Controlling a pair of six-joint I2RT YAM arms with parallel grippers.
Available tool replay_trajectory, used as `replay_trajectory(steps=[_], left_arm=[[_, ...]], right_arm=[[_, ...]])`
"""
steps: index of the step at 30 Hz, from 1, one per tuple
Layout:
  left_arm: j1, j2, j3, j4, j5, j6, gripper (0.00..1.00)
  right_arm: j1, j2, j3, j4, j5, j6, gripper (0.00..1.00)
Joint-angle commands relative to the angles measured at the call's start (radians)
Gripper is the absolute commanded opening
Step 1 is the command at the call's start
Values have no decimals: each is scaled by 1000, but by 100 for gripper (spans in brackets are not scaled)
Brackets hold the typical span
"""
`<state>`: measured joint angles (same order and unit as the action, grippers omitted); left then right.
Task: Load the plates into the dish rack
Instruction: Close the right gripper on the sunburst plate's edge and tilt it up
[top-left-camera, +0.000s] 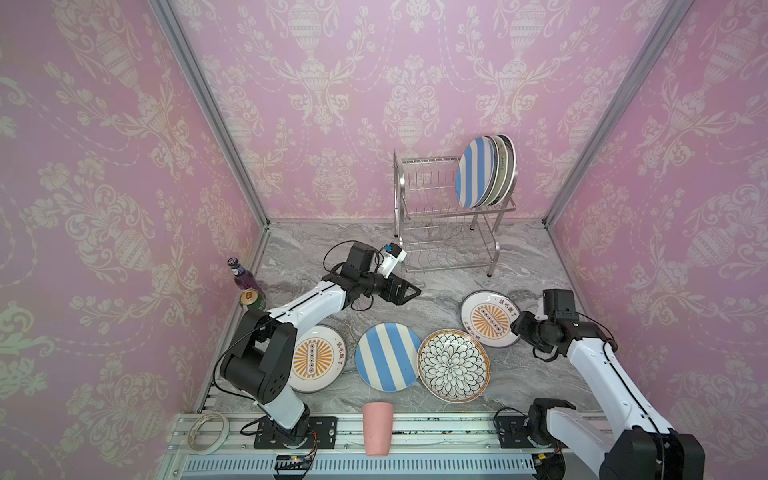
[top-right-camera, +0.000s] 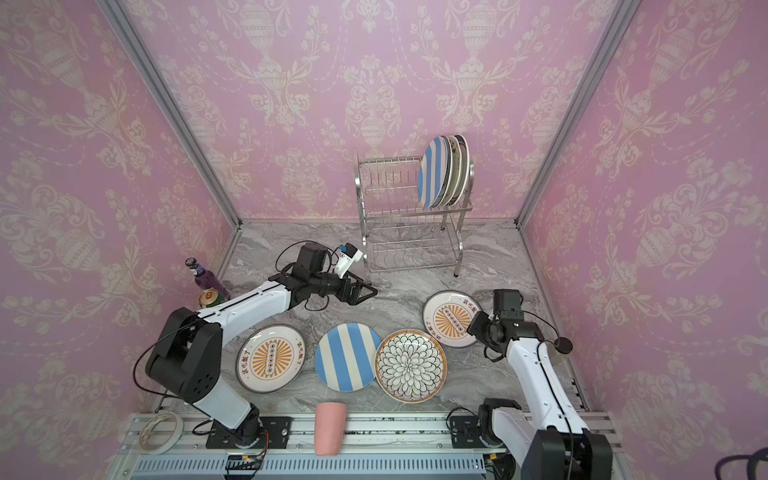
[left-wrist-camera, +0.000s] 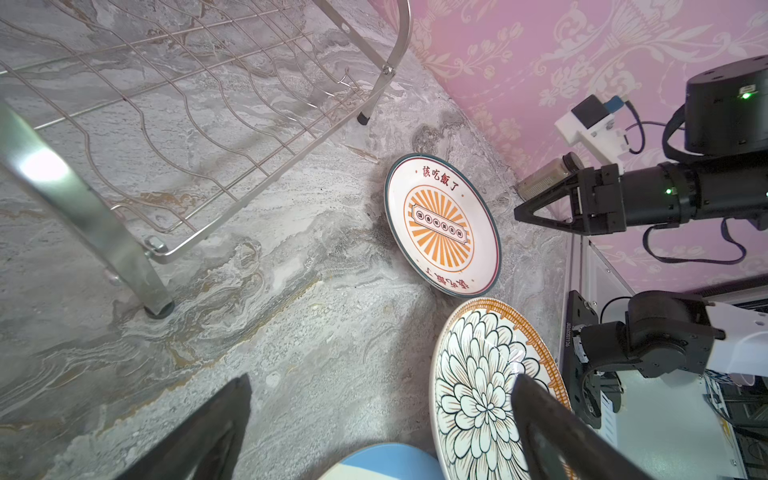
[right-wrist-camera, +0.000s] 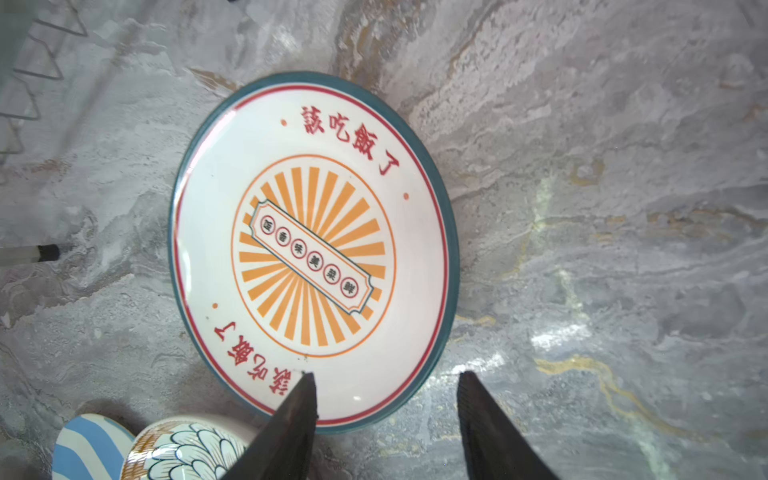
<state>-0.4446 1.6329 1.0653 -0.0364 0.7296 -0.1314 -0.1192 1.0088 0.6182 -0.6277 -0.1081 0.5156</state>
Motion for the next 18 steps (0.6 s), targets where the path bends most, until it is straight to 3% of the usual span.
replay_trajectory(steps=[1,18], left_arm=[[-5,-1,15,21,38,10,99],[-2,-38,17,-7,-28,35,99]], right_arm=[[-26,10,-16,-8,-10,-20,56],[-121,105,-141,220,-174,-15,41]])
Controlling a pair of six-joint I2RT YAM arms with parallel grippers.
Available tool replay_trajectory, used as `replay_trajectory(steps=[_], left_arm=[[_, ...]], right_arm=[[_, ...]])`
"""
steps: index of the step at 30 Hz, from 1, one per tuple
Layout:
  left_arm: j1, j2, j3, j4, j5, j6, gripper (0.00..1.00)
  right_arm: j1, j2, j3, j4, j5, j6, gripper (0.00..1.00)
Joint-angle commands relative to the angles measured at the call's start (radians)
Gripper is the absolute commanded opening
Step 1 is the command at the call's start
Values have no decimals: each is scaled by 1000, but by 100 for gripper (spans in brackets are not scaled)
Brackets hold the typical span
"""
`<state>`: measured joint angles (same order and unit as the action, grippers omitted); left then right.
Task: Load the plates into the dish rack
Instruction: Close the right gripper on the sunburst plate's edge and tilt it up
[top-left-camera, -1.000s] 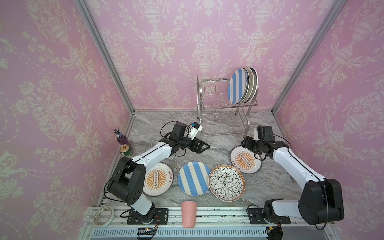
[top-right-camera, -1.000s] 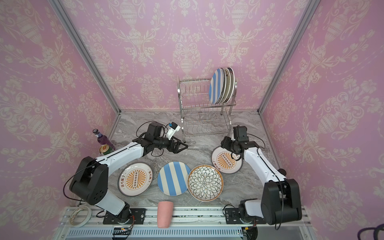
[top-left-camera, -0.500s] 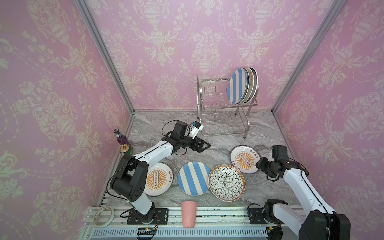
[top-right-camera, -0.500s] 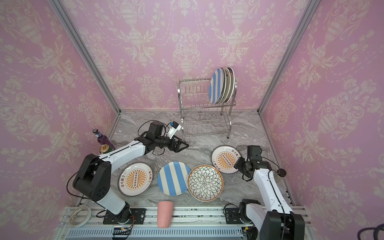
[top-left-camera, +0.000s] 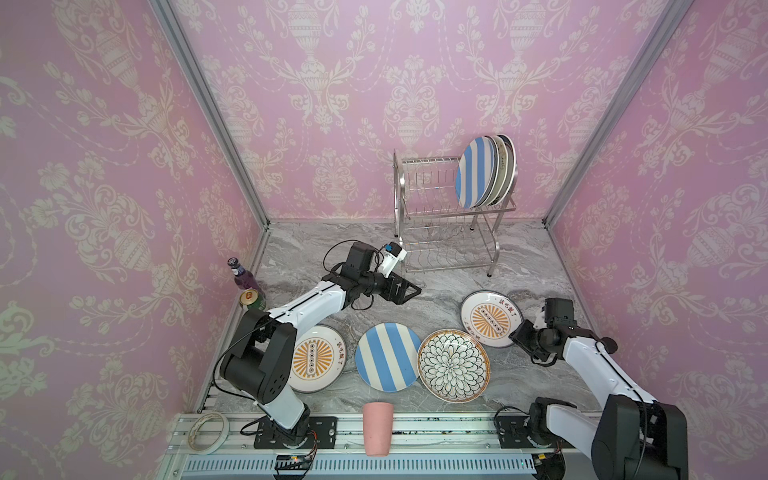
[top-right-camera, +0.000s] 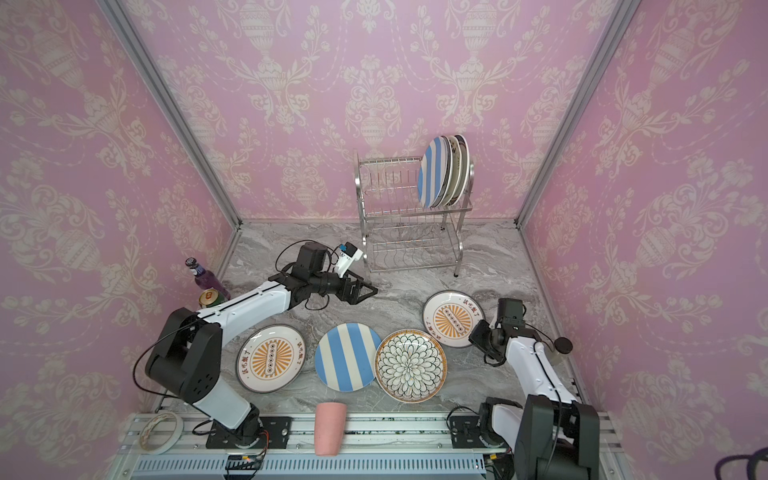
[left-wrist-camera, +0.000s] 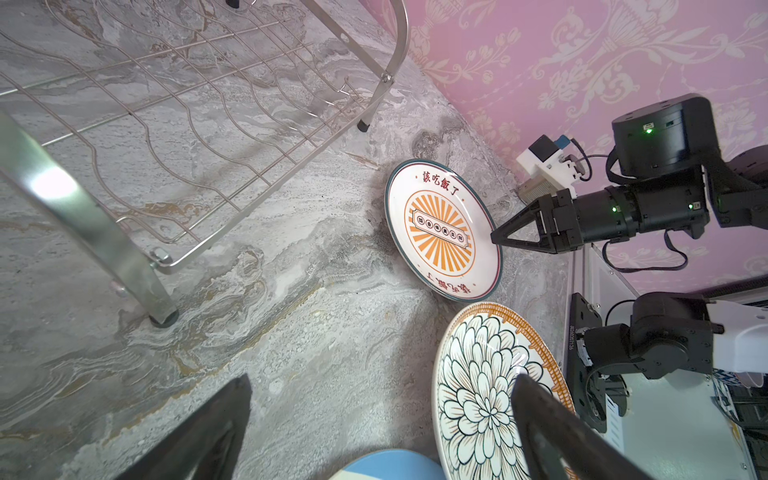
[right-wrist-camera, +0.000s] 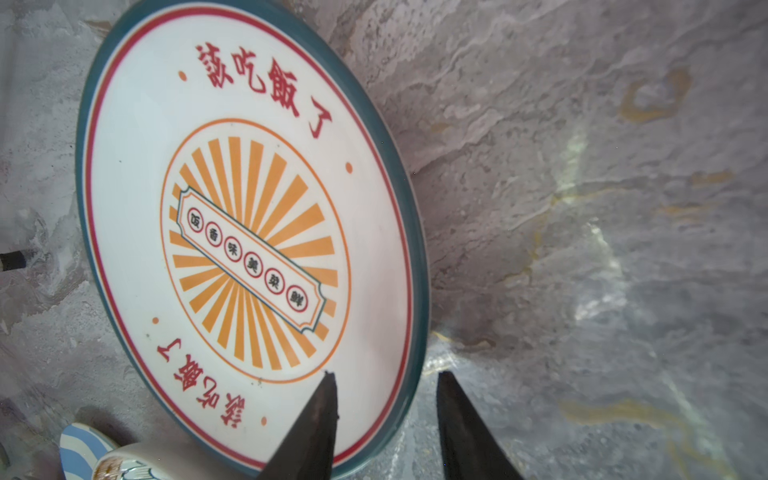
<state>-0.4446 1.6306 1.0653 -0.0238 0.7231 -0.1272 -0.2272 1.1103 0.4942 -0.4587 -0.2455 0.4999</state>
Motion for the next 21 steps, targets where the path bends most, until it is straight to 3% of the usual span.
replay_trajectory(steps=[1,16,21], left_arm=[[-2,-34,15,-22,-24,32,99],[-2,-29,22,-33,-27,35,99],[-2,-35,20,-43,-34,41,99]], right_arm=[[-22,4,-23,60,-51,1,41],[-76,17,-184,329,-133,175,41],[-93,29,-219,399,-153,210,37]])
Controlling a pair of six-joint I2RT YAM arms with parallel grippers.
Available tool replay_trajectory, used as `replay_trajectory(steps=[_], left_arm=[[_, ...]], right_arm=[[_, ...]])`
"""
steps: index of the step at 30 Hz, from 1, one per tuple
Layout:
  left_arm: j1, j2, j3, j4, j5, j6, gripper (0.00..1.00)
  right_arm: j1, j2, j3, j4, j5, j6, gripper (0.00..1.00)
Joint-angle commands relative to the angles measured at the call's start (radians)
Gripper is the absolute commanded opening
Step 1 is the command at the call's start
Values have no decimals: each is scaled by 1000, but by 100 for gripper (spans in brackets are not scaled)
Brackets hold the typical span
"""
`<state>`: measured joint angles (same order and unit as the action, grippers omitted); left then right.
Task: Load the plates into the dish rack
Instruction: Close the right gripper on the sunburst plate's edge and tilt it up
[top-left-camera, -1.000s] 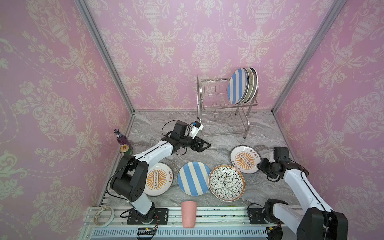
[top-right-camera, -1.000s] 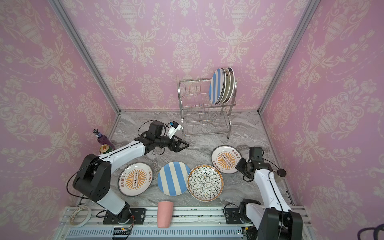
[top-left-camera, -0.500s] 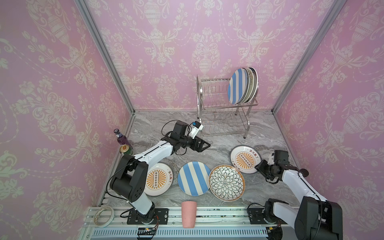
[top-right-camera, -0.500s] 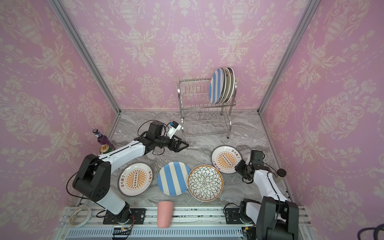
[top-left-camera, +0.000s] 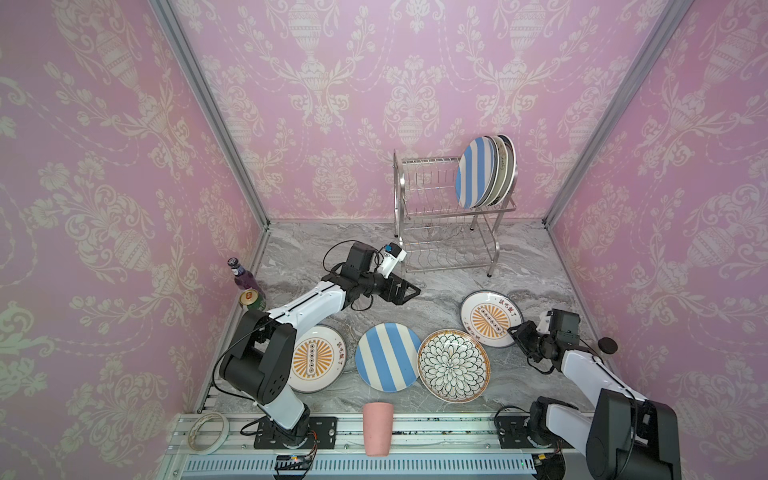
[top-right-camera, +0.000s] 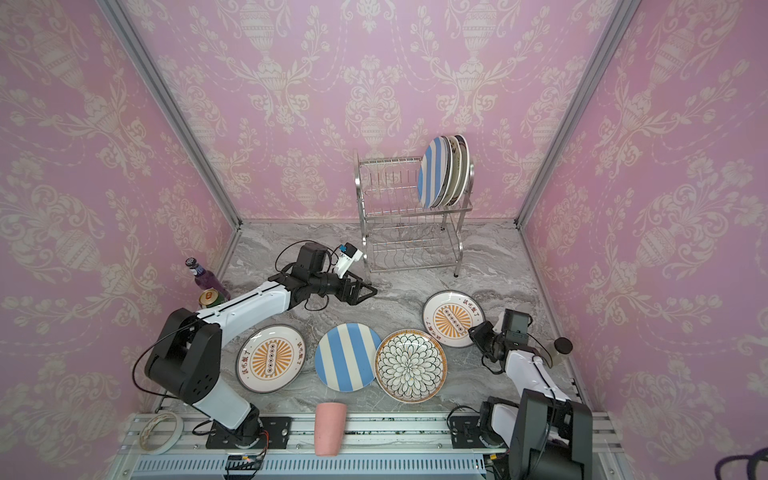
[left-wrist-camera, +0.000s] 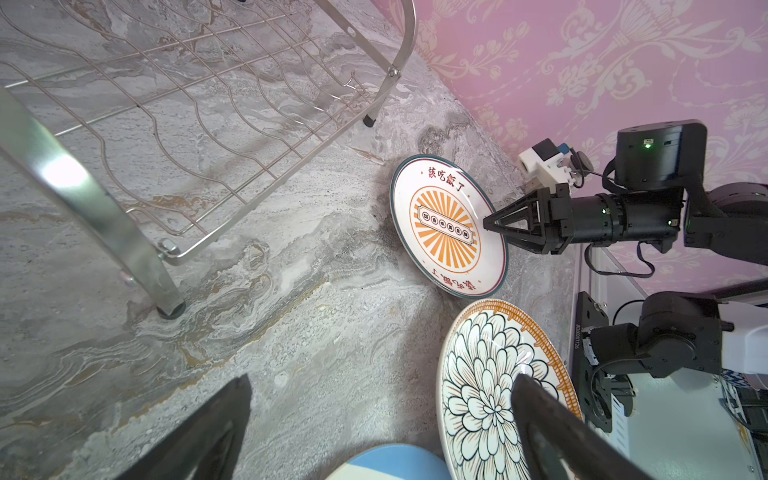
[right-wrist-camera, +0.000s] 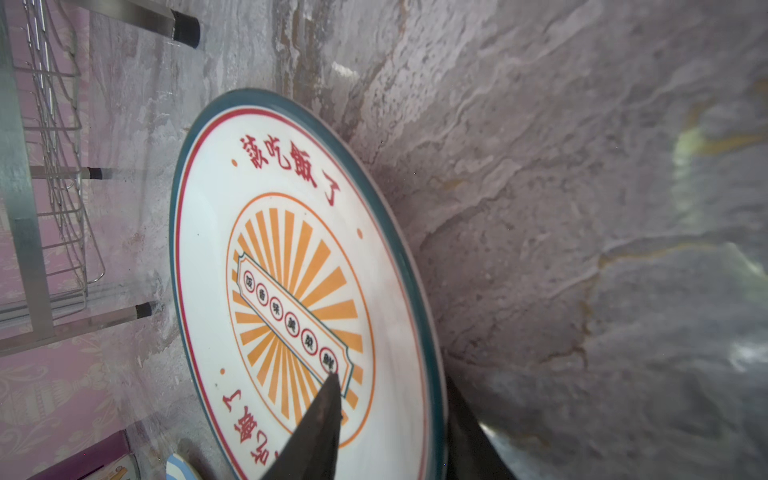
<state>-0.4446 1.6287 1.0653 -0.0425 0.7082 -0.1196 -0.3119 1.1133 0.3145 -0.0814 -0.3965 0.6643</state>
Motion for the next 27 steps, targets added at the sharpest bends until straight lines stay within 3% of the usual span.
replay_trajectory(steps=[1,6,16,19,27], left_arm=[[0,-34,19,-27,-23,35,99],[1,-46,29,-47,-49,43,99],[1,-64,32,-73,-90,57,99],[1,-71,34,-76,-114,57,99],[38,-137,-17,14,-225,13,99]], right_arm=[[-11,30,-41,29,-5,52,36],[-15,66,-37,37,-13,55,20],[-16,86,-9,48,-5,38,5],[-16,50,45,-37,28,-8,0],[-16,-106,224,-314,167,-127,0]])
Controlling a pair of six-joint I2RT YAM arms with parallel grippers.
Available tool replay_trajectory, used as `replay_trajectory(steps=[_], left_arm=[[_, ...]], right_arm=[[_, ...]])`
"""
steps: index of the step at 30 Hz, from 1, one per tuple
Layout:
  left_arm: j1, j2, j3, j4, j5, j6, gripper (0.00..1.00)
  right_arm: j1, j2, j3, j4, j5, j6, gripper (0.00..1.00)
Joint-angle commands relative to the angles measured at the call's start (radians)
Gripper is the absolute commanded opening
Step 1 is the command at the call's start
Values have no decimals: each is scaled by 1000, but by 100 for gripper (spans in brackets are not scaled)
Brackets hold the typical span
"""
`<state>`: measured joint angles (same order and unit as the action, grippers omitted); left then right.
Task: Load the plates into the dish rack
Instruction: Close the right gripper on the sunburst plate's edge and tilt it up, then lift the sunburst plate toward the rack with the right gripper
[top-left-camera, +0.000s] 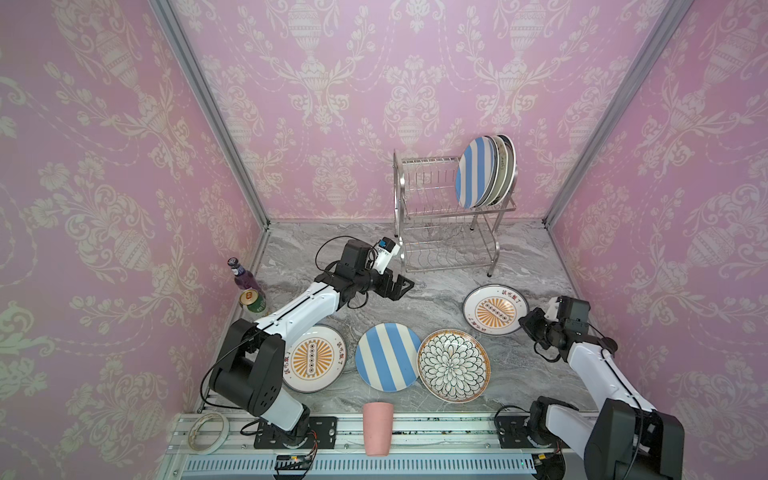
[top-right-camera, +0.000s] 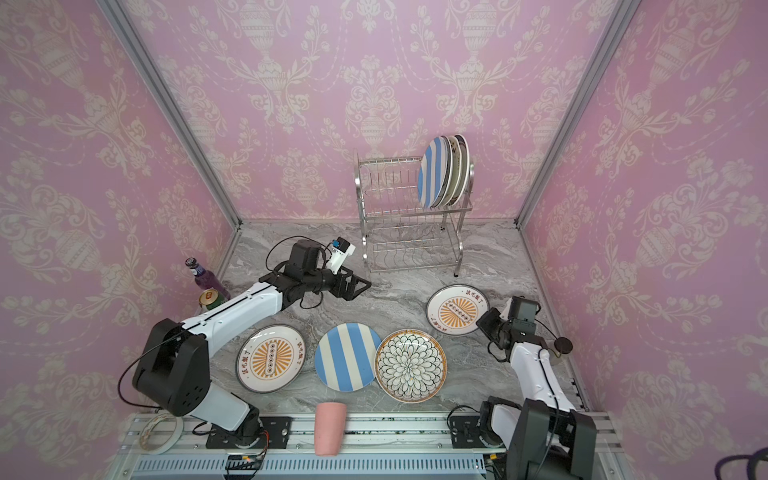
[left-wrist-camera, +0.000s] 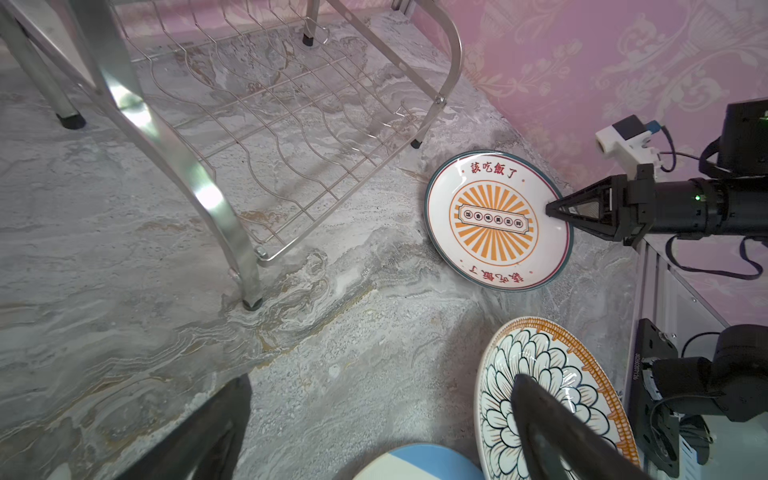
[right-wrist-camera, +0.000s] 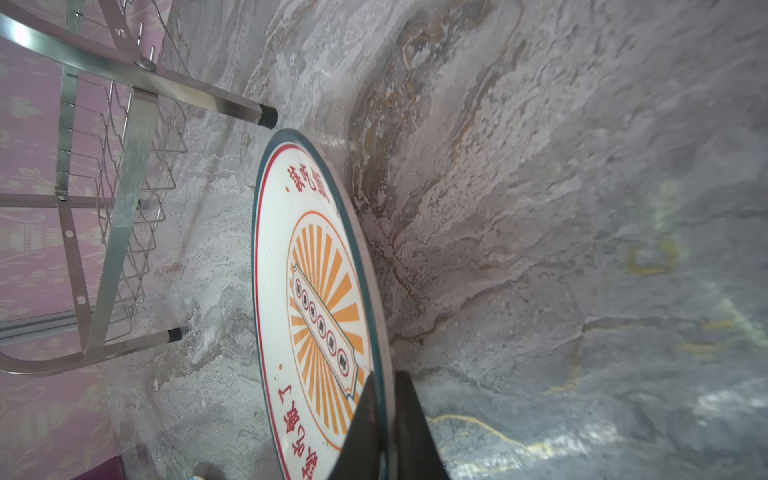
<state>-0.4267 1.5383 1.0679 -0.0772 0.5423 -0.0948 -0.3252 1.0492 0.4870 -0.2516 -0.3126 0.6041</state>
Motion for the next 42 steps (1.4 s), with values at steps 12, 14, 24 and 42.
replay_trajectory(steps=[12,14,24,42], left_arm=[[110,-50,-29,269,-112,-103,99],[131,-33,-19,299,-83,-121,99],[178,-43,3,239,-89,-101,99],[214,-60,-2,221,-18,-161,99]], right_arm=[[175,-131,369,-374,182,-189,0],[265,-122,448,-423,223,-220,0],[669,7,798,-517,375,-304,0],[826,320,1408,-384,645,-346,0]])
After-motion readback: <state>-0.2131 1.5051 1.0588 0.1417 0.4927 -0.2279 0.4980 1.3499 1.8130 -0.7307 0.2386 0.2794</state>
